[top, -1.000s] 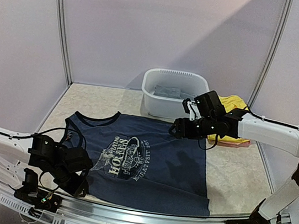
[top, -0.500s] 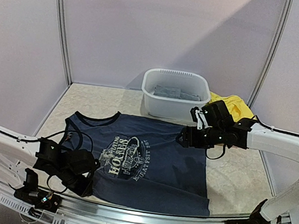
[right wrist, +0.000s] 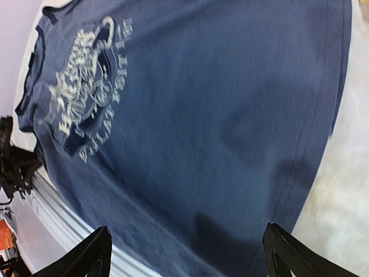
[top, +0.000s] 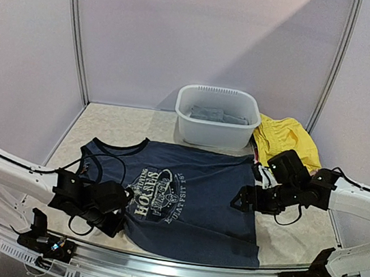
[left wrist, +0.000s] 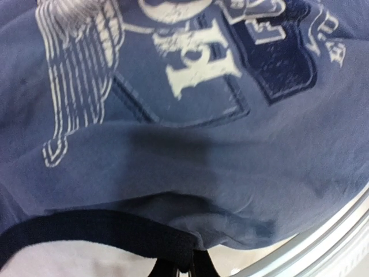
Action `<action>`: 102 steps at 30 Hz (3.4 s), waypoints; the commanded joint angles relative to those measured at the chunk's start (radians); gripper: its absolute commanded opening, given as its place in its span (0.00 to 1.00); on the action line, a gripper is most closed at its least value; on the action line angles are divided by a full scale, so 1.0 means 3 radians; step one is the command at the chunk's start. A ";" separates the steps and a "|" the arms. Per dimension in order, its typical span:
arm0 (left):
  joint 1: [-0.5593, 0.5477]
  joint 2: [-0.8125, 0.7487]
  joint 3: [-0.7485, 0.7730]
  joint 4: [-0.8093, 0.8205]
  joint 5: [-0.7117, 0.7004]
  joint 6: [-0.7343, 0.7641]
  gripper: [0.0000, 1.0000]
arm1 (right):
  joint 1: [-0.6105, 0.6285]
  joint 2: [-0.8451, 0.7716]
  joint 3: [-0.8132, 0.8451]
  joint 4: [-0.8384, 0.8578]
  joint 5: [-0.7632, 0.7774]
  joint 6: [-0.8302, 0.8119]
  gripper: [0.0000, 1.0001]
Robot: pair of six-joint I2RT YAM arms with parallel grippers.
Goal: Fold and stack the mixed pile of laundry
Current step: Pick up the flattened tank top from the center of the board, then fold the flattened tank top at the center of the board.
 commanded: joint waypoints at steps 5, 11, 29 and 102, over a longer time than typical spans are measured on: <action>0.0214 0.0381 0.0094 0.0667 0.0044 0.0214 0.00 | 0.0203 -0.0247 -0.0394 -0.0606 -0.0298 0.0379 0.87; 0.0291 0.0499 0.0095 0.0760 0.0179 0.0270 0.00 | 0.0217 -0.0547 -0.0759 -0.0851 -0.0544 0.0468 0.79; 0.0371 0.0225 -0.0100 0.0671 0.0153 0.0123 0.00 | 0.0432 -0.0985 -0.1408 -0.0554 -0.0771 0.0872 0.51; 0.0627 -0.0290 0.0745 -0.1091 -0.0547 0.0193 0.00 | 0.0429 -0.0263 -0.0171 -0.0796 0.0471 0.0633 0.00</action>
